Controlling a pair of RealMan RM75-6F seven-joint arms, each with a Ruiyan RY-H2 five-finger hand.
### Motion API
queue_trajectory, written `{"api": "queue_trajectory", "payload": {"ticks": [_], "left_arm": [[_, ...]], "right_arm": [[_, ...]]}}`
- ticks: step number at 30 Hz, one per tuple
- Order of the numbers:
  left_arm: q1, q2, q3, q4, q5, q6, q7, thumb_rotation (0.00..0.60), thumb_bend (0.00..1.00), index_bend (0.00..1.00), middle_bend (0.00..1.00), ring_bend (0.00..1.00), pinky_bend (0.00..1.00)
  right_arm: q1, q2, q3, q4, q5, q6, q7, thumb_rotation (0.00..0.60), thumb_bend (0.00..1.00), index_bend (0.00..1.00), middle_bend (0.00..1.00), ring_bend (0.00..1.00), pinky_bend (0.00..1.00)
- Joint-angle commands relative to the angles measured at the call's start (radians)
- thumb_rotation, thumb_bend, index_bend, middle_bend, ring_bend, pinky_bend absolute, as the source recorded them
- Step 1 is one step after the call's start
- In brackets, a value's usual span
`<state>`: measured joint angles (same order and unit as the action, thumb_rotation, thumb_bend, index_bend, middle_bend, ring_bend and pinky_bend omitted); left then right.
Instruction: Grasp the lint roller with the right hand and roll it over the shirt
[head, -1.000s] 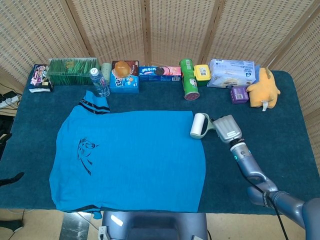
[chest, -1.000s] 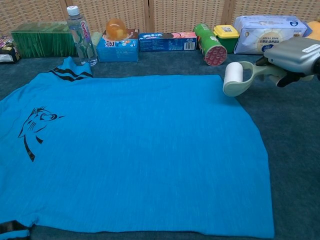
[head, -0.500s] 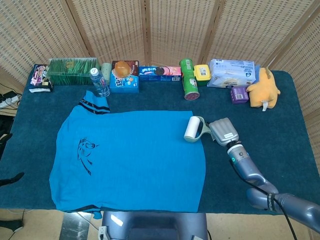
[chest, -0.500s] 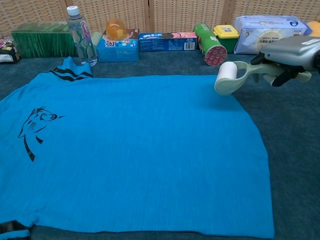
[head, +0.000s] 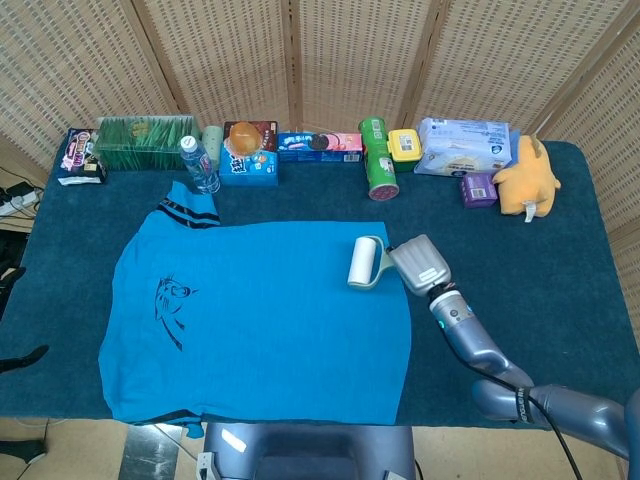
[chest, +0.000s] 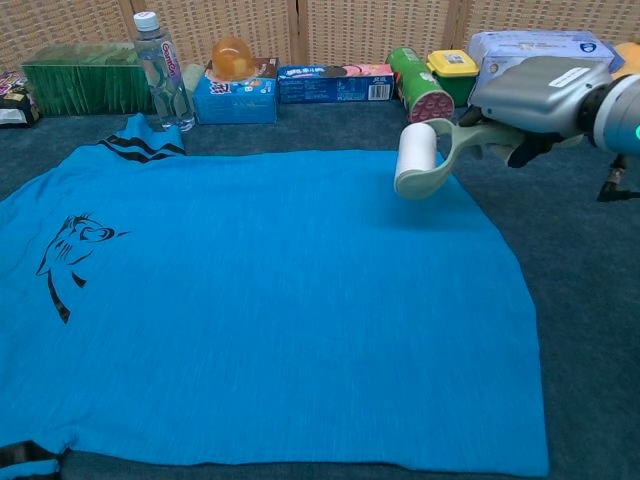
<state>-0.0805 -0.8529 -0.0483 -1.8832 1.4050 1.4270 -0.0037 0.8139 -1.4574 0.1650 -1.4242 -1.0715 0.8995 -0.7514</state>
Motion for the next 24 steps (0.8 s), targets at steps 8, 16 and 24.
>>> {"api": "queue_trajectory", "payload": {"ticks": [8,16,24], "left_arm": [[-0.002,0.005,0.001,0.004,0.004,-0.004,-0.013,0.6,0.12,0.0,0.0,0.0,0.08],[0.004,0.011,0.006,0.012,0.022,0.004,-0.042,0.6,0.12,0.0,0.0,0.0,0.08],[0.005,0.018,0.011,0.02,0.039,0.006,-0.064,0.6,0.12,0.0,0.0,0.0,0.08]], "right_arm": [[0.1,-0.073,-0.045,-0.044,0.164,0.016,-0.29,0.6,1.0,0.48,0.66,0.63,0.93],[0.144,-0.119,-0.075,-0.048,0.243,0.06,-0.416,0.6,1.0,0.48,0.66,0.63,0.93],[0.202,-0.168,-0.077,-0.059,0.342,0.093,-0.531,0.6,1.0,0.48,0.66,0.63,0.93]]}}
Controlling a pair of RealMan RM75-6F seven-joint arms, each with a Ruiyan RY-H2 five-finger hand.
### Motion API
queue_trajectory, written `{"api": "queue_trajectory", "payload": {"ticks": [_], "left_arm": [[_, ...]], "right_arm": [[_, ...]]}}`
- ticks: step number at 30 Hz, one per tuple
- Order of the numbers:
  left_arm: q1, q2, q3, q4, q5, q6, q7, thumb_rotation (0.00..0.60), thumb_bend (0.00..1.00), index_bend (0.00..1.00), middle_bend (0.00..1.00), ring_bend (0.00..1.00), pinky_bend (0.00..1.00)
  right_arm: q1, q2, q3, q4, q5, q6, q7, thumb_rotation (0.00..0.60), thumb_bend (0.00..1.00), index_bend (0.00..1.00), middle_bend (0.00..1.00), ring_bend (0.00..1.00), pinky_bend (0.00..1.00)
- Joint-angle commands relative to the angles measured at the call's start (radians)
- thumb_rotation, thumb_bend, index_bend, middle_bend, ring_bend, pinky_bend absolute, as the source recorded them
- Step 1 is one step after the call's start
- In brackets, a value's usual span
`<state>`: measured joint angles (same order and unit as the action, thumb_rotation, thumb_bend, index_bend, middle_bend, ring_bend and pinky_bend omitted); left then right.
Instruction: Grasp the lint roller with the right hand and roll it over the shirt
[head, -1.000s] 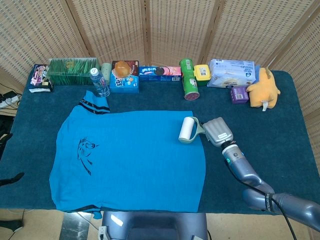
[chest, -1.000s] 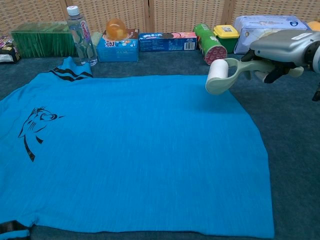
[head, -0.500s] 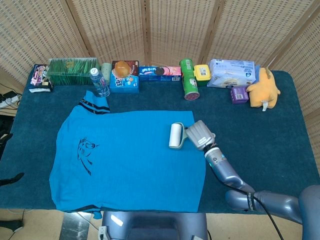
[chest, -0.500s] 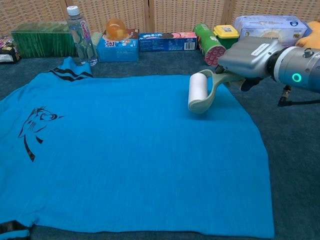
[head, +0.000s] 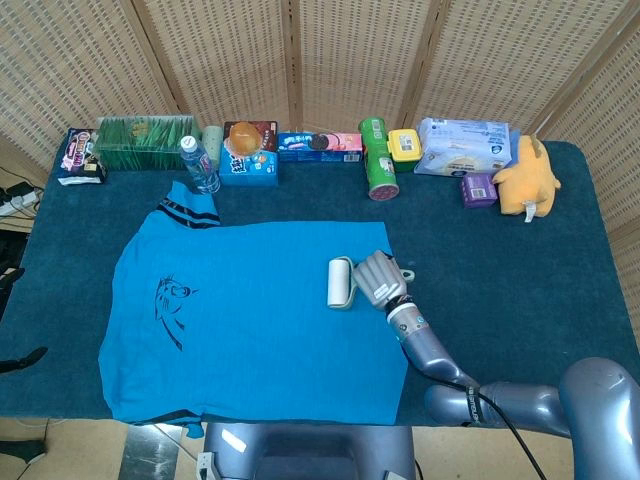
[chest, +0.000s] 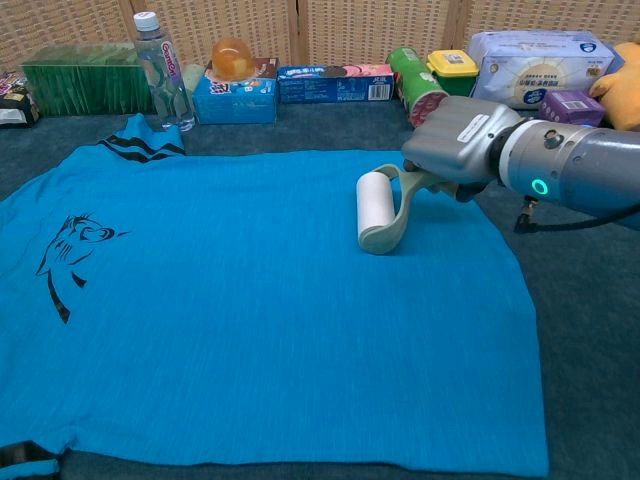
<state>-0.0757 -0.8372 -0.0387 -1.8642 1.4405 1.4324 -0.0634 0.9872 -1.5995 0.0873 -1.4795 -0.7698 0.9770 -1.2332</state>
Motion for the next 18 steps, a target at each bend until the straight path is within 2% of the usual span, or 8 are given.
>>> {"api": "queue_trajectory", "payload": {"ticks": [1,8,18], "left_arm": [[0.001,0.003,0.002,0.002,0.005,0.001,-0.008,0.6,0.12,0.0,0.0,0.0,0.08],[0.002,0.007,0.002,0.009,0.007,0.002,-0.027,0.6,0.12,0.0,0.0,0.0,0.08],[0.002,0.011,0.005,0.016,0.018,0.002,-0.043,0.6,0.12,0.0,0.0,0.0,0.08]], "right_arm": [[0.038,-0.036,0.002,-0.004,0.058,0.025,-0.069,0.6,1.0,0.48,0.66,0.63,0.93],[0.086,-0.117,-0.008,-0.014,0.098,0.097,-0.163,0.6,1.0,0.49,0.68,0.64,0.93],[0.159,-0.23,0.011,0.034,0.162,0.117,-0.249,0.6,1.0,0.49,0.68,0.64,0.93]]}}
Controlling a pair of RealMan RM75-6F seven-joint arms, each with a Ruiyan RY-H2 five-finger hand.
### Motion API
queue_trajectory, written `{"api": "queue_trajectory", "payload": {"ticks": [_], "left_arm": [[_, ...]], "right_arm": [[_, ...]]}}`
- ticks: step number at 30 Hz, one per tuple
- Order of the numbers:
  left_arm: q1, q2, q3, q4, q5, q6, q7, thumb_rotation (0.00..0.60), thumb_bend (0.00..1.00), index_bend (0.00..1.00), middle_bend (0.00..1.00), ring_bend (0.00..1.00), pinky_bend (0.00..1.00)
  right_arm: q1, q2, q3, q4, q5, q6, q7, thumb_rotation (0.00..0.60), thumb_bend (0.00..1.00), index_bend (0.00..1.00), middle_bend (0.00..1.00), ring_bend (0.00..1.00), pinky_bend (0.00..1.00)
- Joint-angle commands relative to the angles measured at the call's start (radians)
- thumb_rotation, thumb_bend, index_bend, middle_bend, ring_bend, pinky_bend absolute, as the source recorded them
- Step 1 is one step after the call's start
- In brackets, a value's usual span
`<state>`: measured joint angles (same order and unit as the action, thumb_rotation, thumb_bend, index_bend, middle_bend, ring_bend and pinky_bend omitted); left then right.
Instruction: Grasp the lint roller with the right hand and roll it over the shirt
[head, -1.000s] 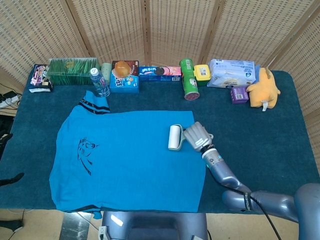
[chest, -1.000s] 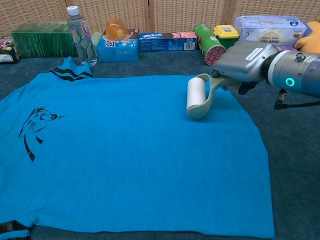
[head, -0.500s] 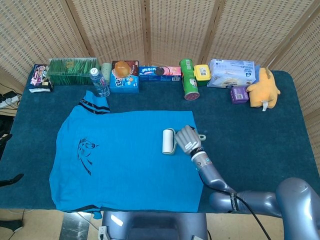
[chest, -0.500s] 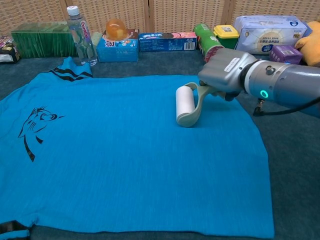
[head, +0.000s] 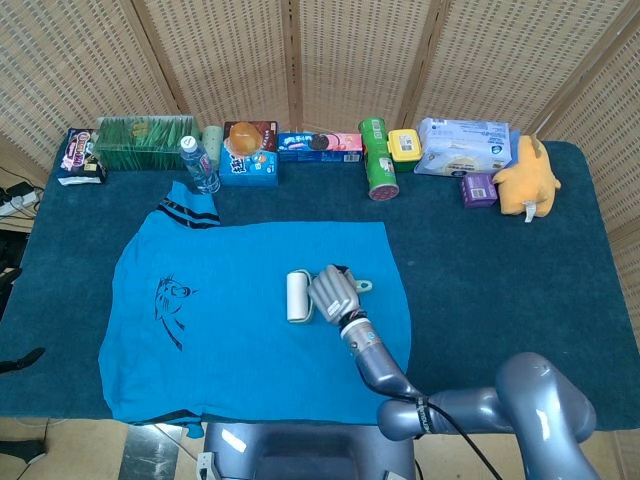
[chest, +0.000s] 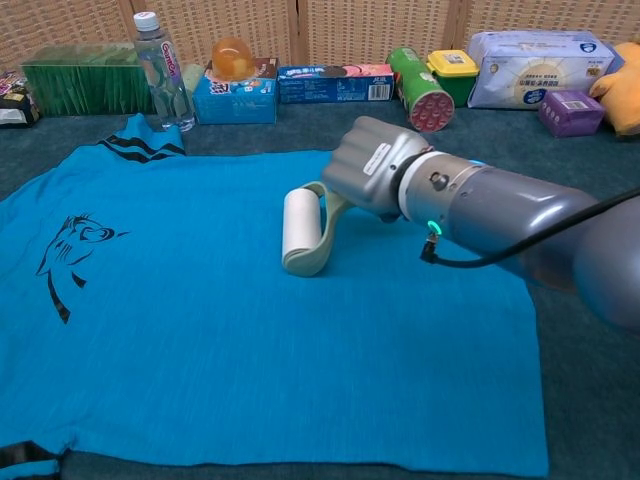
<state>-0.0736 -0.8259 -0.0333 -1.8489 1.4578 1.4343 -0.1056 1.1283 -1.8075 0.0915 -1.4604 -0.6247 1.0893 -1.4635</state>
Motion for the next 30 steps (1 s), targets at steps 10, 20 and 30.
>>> {"api": "queue_trajectory", "payload": {"ticks": [10,20,30], "left_arm": [[-0.004,-0.001,0.003,0.001,0.006,-0.006,0.005,0.6,0.12,0.0,0.0,0.0,0.08],[-0.005,0.0,0.003,0.003,0.001,-0.009,0.003,0.6,0.11,0.0,0.0,0.0,0.08],[-0.011,-0.008,0.006,-0.014,-0.001,-0.018,0.046,0.6,0.11,0.0,0.0,0.0,0.08]], "right_arm": [[0.081,-0.098,0.032,0.053,0.061,0.013,-0.075,0.6,1.0,0.49,0.68,0.64,0.93],[0.074,-0.061,-0.012,0.04,0.061,0.029,-0.075,0.6,1.0,0.49,0.68,0.64,0.93],[-0.025,0.126,-0.139,-0.057,-0.01,0.103,-0.021,0.6,1.0,0.49,0.68,0.64,0.93]]}}
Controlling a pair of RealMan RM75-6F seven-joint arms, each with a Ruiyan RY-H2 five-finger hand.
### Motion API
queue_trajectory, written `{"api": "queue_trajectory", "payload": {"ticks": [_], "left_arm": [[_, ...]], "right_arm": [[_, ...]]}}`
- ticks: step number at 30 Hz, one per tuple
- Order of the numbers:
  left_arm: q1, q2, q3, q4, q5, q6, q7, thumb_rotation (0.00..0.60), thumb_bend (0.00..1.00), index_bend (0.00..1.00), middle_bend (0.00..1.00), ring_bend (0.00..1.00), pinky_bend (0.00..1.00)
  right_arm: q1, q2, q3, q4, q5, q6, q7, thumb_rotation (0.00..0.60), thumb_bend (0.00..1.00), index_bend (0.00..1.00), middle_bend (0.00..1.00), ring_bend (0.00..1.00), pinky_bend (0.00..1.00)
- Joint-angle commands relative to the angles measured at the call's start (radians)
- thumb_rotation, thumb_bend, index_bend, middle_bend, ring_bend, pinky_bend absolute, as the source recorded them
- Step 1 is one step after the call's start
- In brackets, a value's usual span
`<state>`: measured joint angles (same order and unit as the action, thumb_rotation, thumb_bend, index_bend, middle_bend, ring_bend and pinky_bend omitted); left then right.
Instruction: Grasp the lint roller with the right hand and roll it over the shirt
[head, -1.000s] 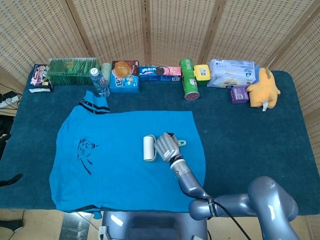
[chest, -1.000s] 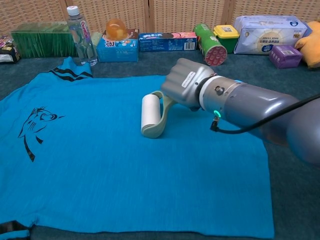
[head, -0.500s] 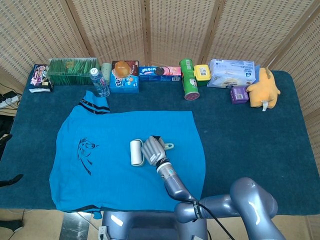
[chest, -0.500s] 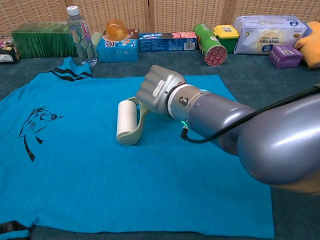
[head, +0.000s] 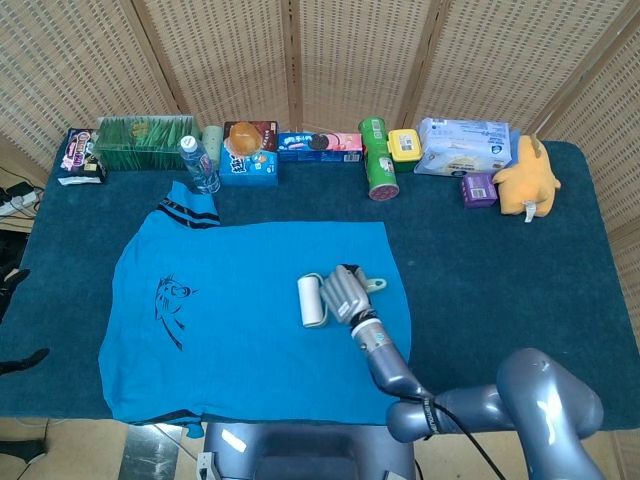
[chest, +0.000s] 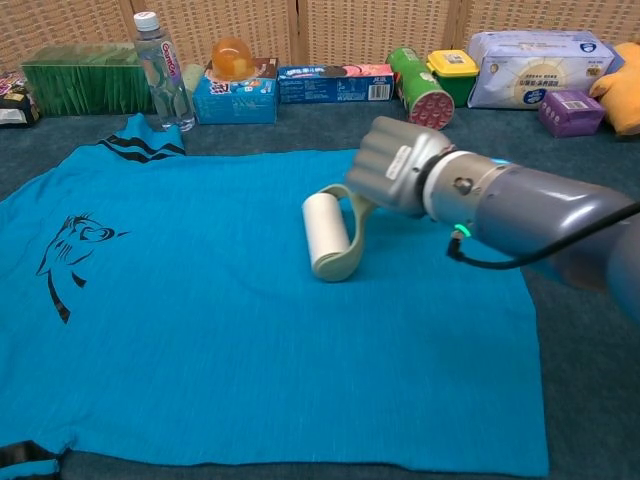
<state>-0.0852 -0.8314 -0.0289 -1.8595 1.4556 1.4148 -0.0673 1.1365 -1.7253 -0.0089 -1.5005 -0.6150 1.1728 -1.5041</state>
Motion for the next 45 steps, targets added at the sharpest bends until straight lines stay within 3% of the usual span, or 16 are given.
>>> {"api": "queue_trajectory", "payload": {"ticks": [1,11,19,27,29,30,31,32,33,34,35,38,45], "left_arm": [[0.001,-0.003,0.002,-0.005,0.002,0.003,0.011,0.6,0.11,0.0,0.0,0.0,0.08],[0.002,-0.006,0.001,-0.008,-0.004,0.006,0.018,0.6,0.12,0.0,0.0,0.0,0.08],[0.003,-0.004,0.001,-0.006,-0.006,0.006,0.012,0.6,0.12,0.0,0.0,0.0,0.08],[-0.001,-0.004,0.002,-0.007,-0.006,-0.001,0.015,0.6,0.11,0.0,0.0,0.0,0.08],[-0.002,-0.005,0.002,-0.009,-0.006,-0.002,0.019,0.6,0.12,0.0,0.0,0.0,0.08],[-0.001,-0.005,0.003,-0.011,-0.005,-0.002,0.022,0.6,0.11,0.0,0.0,0.0,0.08],[-0.001,-0.006,0.004,-0.013,-0.005,-0.003,0.023,0.6,0.11,0.0,0.0,0.0,0.08],[-0.001,-0.006,0.005,-0.016,-0.004,-0.004,0.022,0.6,0.11,0.0,0.0,0.0,0.08],[-0.001,-0.006,0.006,-0.017,-0.003,-0.005,0.023,0.6,0.11,0.0,0.0,0.0,0.08],[-0.002,-0.006,0.007,-0.018,-0.002,-0.006,0.024,0.6,0.11,0.0,0.0,0.0,0.08],[-0.002,-0.006,0.008,-0.02,-0.002,-0.008,0.027,0.6,0.11,0.0,0.0,0.0,0.08],[-0.004,-0.008,0.01,-0.022,0.0,-0.011,0.036,0.6,0.11,0.0,0.0,0.0,0.08],[0.001,-0.006,0.012,-0.02,0.009,0.0,0.031,0.6,0.11,0.0,0.0,0.0,0.08]], "right_arm": [[-0.042,0.055,-0.048,-0.017,-0.022,0.02,0.026,0.6,1.0,0.49,0.68,0.64,0.93],[-0.109,0.13,-0.112,0.034,-0.067,0.01,0.074,0.6,1.0,0.49,0.69,0.64,0.93],[-0.141,0.158,-0.119,0.096,-0.108,-0.016,0.12,0.6,1.0,0.49,0.69,0.64,0.91],[-0.215,0.25,-0.058,0.173,-0.146,-0.092,0.403,0.6,1.0,0.49,0.69,0.64,0.89],[-0.229,0.263,-0.046,0.196,-0.15,-0.117,0.46,0.6,1.0,0.45,0.64,0.59,0.82],[-0.238,0.277,-0.039,0.208,-0.146,-0.15,0.503,0.6,0.97,0.39,0.58,0.55,0.77],[-0.248,0.3,-0.032,0.205,-0.119,-0.206,0.552,0.6,0.82,0.25,0.44,0.44,0.67],[-0.253,0.325,-0.022,0.201,-0.104,-0.257,0.6,0.6,0.6,0.11,0.29,0.3,0.55],[-0.257,0.338,-0.015,0.199,-0.101,-0.28,0.629,0.6,0.41,0.05,0.19,0.2,0.46],[-0.262,0.348,-0.009,0.199,-0.108,-0.292,0.657,0.6,0.18,0.0,0.08,0.09,0.34],[-0.271,0.356,-0.004,0.202,-0.124,-0.296,0.688,0.6,0.06,0.0,0.03,0.03,0.25],[-0.286,0.373,0.0,0.201,-0.159,-0.293,0.731,0.6,0.0,0.0,0.0,0.0,0.14],[-0.309,0.444,0.019,0.094,-0.159,-0.26,0.756,0.6,0.0,0.0,0.0,0.0,0.12]]}}
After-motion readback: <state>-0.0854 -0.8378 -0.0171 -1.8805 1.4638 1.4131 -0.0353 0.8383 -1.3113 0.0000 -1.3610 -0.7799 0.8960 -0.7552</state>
